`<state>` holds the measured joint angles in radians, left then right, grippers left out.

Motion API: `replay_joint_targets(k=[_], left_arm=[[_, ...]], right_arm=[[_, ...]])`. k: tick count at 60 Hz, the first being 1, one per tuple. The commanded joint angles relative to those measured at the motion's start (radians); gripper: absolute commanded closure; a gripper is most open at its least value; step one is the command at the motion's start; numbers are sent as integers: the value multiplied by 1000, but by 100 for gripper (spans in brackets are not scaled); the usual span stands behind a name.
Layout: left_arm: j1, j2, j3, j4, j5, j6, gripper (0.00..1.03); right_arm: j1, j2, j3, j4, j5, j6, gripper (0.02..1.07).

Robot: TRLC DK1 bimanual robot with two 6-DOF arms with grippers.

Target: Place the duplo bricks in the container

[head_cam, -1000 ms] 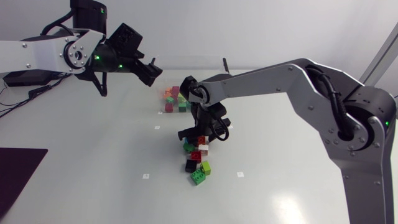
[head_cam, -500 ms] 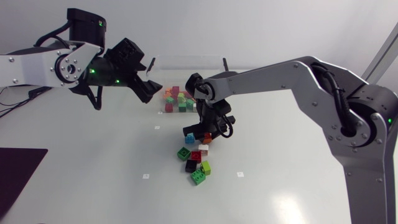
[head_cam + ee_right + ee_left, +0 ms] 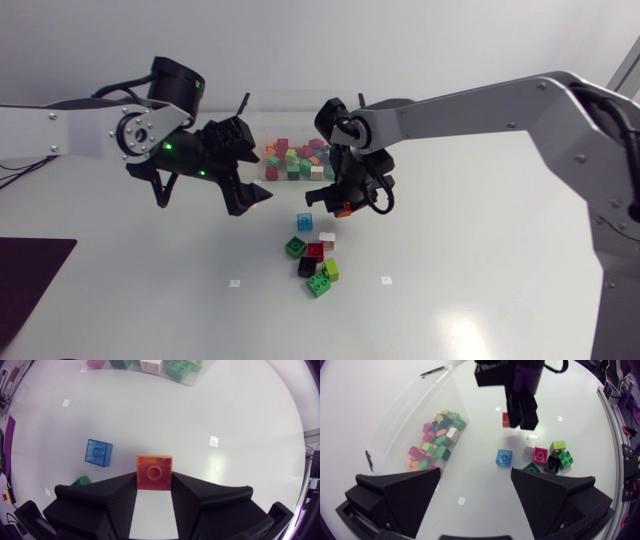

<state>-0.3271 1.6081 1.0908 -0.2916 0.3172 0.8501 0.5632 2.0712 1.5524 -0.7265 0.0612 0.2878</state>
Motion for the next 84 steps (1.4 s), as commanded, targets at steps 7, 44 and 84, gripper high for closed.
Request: replay_joint_targets(k=[7, 44, 84], left_arm=[[-50, 145, 60, -81, 14, 92, 5], [-133, 417, 336, -241, -47, 158, 5], [-187, 558, 440, -294, -96, 150, 25]], right_arm=[[-23, -122, -81, 38, 8, -26, 75], [-115, -339, -144, 99, 9, -72, 75], [-197, -385, -31, 110, -50, -101, 75]])
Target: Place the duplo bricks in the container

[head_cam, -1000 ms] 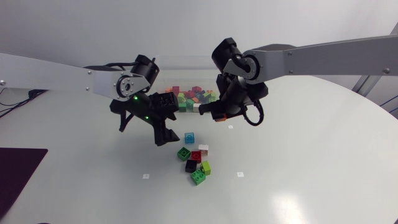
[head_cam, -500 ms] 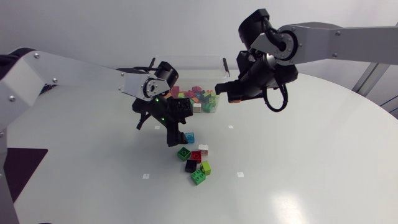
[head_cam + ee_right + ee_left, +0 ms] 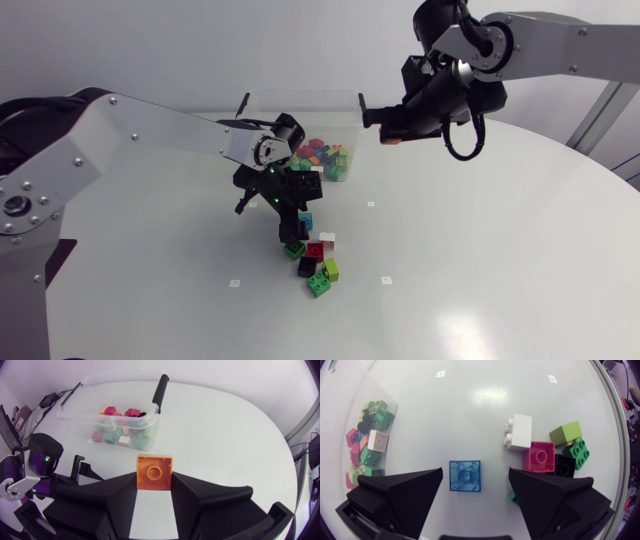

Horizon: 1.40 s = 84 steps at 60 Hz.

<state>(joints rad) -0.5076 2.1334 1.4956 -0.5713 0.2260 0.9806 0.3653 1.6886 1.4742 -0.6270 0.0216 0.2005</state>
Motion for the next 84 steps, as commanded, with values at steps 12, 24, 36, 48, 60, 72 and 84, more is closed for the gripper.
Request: replay_joint_targets(k=[12, 24, 36, 48, 60, 72, 84], left_arm=[[1, 48, 55, -41, -10, 17, 71], [26, 19, 43, -90, -10, 32, 74], [70, -84, -3, -96, -2, 36, 74], [107, -198, -43, -76, 29, 18, 74], [142, -265, -47, -50, 58, -16, 74], [152, -317, -47, -30, 75, -51, 74], [173, -342, -24, 24, 85, -120, 72]], right_arm=[[17, 62, 127, 13, -15, -7, 75], [20, 151, 210, 41, -18, -4, 75], [35, 240, 308, 41, -17, -3, 75], [55, 335, 413, 30, -17, -3, 75], [70, 408, 514, 6, -9, -1, 75], [80, 479, 615, -37, -5, -3, 75], [87, 592, 781, -123, 23, -10, 54]])
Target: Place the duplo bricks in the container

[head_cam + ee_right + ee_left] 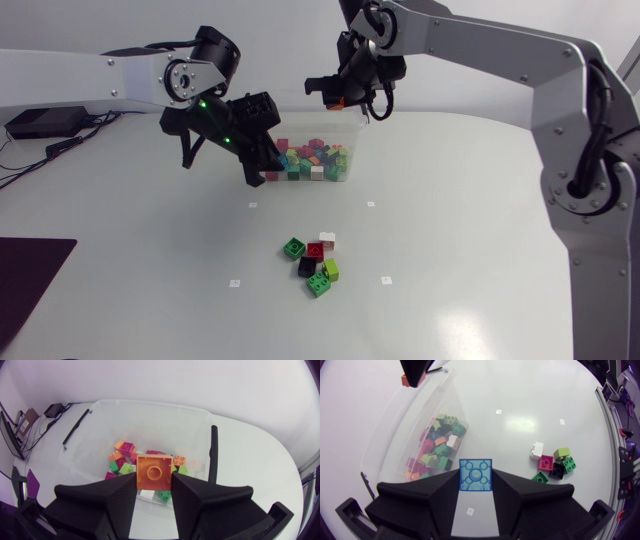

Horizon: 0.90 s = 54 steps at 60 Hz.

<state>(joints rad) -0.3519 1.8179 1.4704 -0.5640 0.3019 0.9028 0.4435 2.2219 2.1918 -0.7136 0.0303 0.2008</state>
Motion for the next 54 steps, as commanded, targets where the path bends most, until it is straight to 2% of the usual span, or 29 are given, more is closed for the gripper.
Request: replay_joint_targets(k=[1, 10, 15, 23, 38, 54], left_arm=[[21, -28, 2, 24, 9, -50, 72], [34, -35, 10, 96, 13, -123, 72], [37, -43, 18, 130, 13, -159, 72], [51, -49, 31, 208, 11, -222, 72], [71, -37, 62, 345, 11, -338, 72], [91, 55, 160, 391, 11, -464, 72]], right_arm=[[9, 65, 72, -41, 16, -12, 52], [23, 108, 163, -92, 42, -15, 28], [27, 101, 169, -110, 57, -15, 20], [32, 18, 89, -107, 69, -15, 20], [54, -183, -187, -24, 89, -18, 20], [80, -335, -426, 17, 89, -6, 20]])
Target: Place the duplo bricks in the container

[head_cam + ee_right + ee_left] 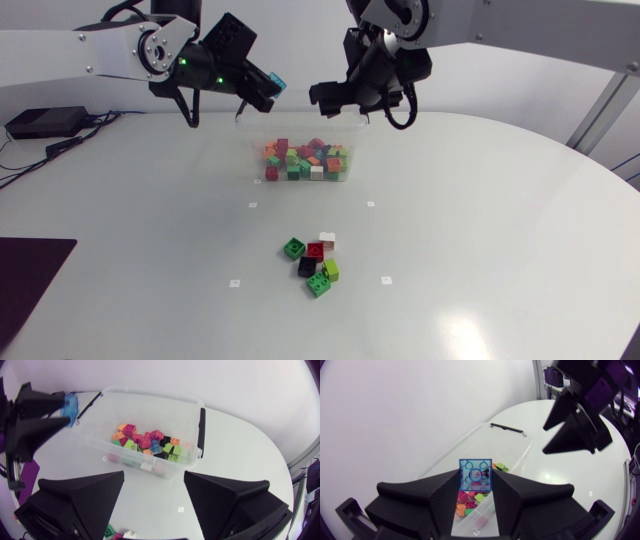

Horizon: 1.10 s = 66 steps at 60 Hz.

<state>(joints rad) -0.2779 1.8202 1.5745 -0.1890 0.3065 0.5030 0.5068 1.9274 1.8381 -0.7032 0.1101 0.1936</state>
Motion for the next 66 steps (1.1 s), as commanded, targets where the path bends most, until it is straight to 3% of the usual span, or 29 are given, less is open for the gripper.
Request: replay_joint_targets(k=[1, 20, 42, 47, 56, 60, 66], left_arm=[[20, 62, 64, 16, 6, -70, 72], [39, 160, 154, 63, 6, -192, 72], [37, 291, 288, 66, -7, -247, 69], [39, 309, 306, 63, -17, -254, 56], [37, 309, 306, 51, -32, -256, 15], [39, 298, 295, 51, -35, -256, 6], [42, 269, 272, 51, -35, -256, 5]], right_arm=[[19, -50, -91, 10, 10, 4, 20], [38, -168, -361, 97, 5, 9, 20], [76, -133, -458, 117, -18, 23, 20], [90, -113, -465, 114, -26, 32, 20], [108, -64, -465, 99, -30, 53, 20], [113, -41, -456, 76, -33, 63, 20], [127, -16, -444, 38, -36, 83, 20]])
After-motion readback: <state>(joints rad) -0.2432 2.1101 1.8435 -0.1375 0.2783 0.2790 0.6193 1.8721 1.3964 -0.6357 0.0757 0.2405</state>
